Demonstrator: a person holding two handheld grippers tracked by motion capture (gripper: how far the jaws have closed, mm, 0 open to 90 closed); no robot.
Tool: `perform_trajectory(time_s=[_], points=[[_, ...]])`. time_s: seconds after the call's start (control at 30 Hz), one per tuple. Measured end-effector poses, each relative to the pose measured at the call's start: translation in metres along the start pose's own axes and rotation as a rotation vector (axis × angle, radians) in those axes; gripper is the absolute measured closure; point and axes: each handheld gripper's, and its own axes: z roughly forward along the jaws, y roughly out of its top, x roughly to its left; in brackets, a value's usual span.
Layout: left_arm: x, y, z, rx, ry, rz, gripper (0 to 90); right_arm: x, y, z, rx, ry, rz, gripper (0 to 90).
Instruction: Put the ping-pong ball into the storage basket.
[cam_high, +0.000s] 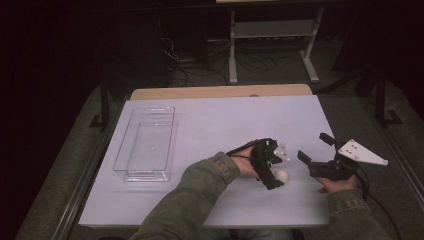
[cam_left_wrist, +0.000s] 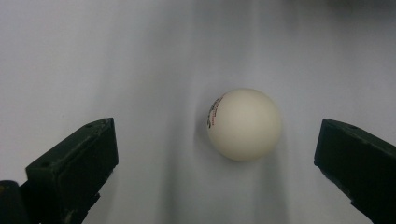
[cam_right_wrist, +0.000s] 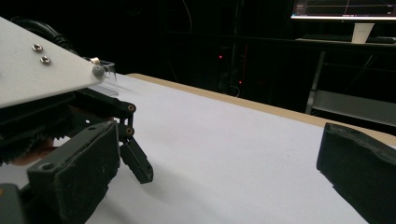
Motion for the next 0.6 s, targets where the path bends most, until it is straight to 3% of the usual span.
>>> perform_trajectory(time_s=[0.6], points=[[-0.002, -0.001, 0.014, -0.015, -0.043, -0.003, 0.0, 0.0, 0.0, 0.0, -0.002, -0.001, -0.001, 0.0]])
